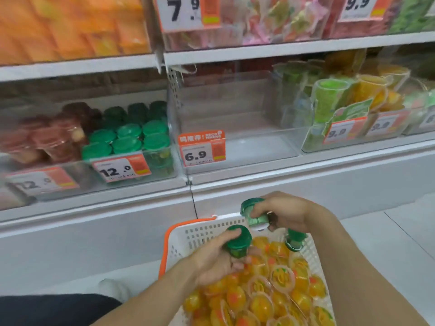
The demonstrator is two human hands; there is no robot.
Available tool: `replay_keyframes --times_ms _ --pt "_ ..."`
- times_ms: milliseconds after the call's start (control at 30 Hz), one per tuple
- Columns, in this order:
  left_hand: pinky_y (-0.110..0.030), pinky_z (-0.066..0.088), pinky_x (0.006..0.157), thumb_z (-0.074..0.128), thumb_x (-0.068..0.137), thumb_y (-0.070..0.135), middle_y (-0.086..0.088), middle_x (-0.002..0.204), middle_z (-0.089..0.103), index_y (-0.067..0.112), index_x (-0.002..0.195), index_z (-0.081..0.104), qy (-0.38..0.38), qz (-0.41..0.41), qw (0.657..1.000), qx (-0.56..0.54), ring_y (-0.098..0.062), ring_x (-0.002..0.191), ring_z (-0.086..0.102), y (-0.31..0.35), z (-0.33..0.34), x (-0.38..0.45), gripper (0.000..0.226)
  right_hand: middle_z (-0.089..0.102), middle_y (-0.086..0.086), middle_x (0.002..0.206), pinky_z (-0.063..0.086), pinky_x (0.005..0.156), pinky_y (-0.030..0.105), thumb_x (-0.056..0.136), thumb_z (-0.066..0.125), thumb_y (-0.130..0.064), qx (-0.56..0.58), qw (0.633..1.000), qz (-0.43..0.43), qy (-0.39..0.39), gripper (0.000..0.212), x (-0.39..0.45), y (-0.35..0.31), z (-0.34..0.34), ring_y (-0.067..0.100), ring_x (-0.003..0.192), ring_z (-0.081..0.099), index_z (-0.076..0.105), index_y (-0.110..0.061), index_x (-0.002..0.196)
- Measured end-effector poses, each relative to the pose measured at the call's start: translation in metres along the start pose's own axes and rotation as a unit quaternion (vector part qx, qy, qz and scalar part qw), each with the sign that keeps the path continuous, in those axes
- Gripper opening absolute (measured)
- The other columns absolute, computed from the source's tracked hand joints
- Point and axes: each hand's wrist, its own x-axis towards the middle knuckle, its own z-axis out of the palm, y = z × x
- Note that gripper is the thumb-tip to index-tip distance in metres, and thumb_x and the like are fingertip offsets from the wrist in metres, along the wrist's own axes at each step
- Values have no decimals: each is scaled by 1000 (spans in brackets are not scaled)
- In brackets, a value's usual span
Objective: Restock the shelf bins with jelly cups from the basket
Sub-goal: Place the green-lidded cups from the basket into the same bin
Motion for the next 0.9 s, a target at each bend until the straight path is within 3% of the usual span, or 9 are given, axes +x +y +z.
replay_keyframes --times_ms 133,267,367,433,533,633,767,833,900 --pt "-29 39 65 63 88 23 -25 104 65 4 123 51 34 32 995 93 -28 67 64 60 -13 -54 42 66 11 84 47 61 26 64 80 -35 -36 993 -84 -79 52 -1 -65 30 25 79 56 71 1 100" --pt "-27 45 62 74 82 11 -14 93 65 3 118 58 70 92 978 177 -25 69 65 118 -21 -122 41 72 12 97 53 67 27 76 75 -25 -12 974 -190 -127 39 -10 -113 57 22 83 65 72 -5 110" --pt "-26 44 59 77 79 0 -16 91 58 2 106 59 93 135 957 237 -24 70 64 145 -28 -171 33 71 16 113 56 79 37 70 82 -20 59 959 -261 -89 45 -6 -140 75 29 96 68 72 -11 113" --pt "-24 41 55 74 82 -2 -12 82 59 1 102 58 116 172 941 269 -21 63 63 155 -33 -193 26 70 11 118 55 92 44 61 87 -24 71 951 -299 -21 51 3 -156 83 28 109 67 73 -21 110" --pt "-22 42 50 73 85 3 -9 70 64 -1 103 57 177 227 905 314 -19 56 63 164 -39 -210 25 69 -6 119 49 103 41 66 90 -20 -6 931 -350 103 49 18 -180 97 11 116 63 70 -34 109" --pt "-29 52 55 80 80 8 -10 77 72 2 114 56 224 276 884 303 -27 68 69 174 -43 -215 42 65 -14 120 49 103 32 75 85 -24 -83 903 -384 174 50 36 -206 112 2 111 62 62 -35 118" --pt "-33 58 65 84 77 17 -13 84 75 7 113 54 264 330 858 291 -24 73 72 190 -44 -214 49 59 -9 128 44 105 34 86 73 -41 -339 812 -409 240 57 67 -238 121 10 119 53 51 -31 137" --pt "-31 58 64 86 75 23 -8 87 75 12 110 57 281 341 845 301 -20 74 72 194 -44 -216 46 55 -5 132 38 107 41 92 63 -46 -454 757 -382 274 54 81 -251 124 19 123 47 45 -28 140" --pt "-31 60 65 87 72 32 -1 95 74 19 108 62 291 341 838 313 -20 82 71 196 -45 -216 45 53 0 135 30 107 46 96 55 -48 -529 726 -321 299 52 93 -261 124 24 126 45 40 -26 141"
